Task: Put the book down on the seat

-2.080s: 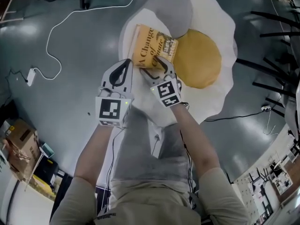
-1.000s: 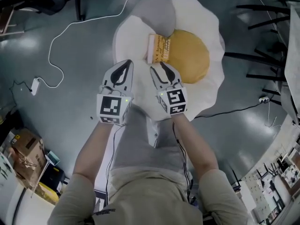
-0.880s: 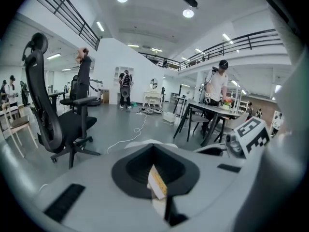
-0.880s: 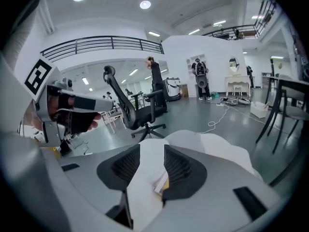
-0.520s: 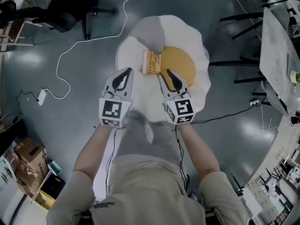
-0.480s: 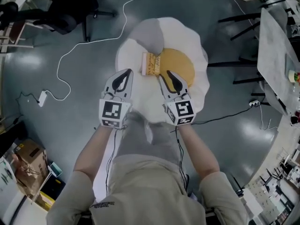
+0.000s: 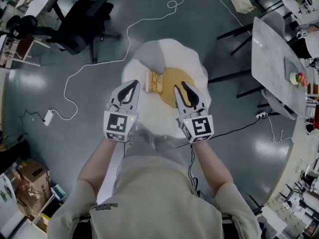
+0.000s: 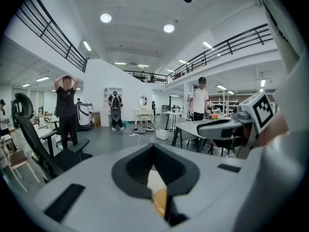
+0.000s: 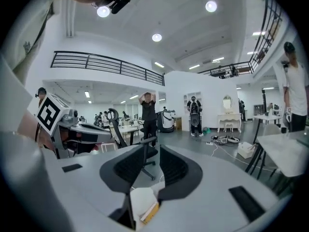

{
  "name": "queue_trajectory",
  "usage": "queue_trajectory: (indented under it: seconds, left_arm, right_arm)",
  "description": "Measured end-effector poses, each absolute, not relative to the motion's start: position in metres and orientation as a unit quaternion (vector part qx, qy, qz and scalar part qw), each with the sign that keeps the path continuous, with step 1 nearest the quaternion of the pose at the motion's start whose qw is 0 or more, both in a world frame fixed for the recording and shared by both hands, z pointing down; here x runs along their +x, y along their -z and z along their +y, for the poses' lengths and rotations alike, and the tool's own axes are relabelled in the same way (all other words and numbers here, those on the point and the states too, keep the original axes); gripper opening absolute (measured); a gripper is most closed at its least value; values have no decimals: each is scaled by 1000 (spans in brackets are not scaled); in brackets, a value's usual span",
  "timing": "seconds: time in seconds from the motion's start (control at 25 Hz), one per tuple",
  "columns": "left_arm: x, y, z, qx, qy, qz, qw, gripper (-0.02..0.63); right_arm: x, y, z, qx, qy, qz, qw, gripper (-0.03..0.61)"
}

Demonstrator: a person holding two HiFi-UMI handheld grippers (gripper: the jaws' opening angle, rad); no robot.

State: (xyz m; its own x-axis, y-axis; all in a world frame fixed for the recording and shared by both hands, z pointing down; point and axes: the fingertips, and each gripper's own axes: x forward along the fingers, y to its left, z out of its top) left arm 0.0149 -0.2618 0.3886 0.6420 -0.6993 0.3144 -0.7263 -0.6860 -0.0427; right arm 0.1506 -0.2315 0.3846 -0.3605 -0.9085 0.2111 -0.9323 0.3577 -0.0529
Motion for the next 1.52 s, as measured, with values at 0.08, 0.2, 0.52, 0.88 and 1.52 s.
queue_trajectory:
  seconds: [0.08, 0.2, 0.52, 0.88, 1.52]
  left_arm:
    - [21, -361, -256, 910, -140, -389, 31, 9]
    - [32, -322, -248, 917, -115, -382, 16, 9]
    - [56, -241, -229, 931, -72, -355, -35, 9]
    - [71, -198, -208, 940, -29, -337, -50, 9]
    - [75, -202, -183, 948, -8, -316, -35, 9]
  right_arm:
    - [158, -351, -227, 565, -60, -821, 59, 106]
    - [168, -306, -218, 572, -30, -819, 36, 94]
    - [192, -211, -179, 591, 49, -805, -14, 83]
    - [198, -196, -148, 597, 52, -800, -21, 77]
    - [200, -210, -138, 607, 28, -794, -17, 15]
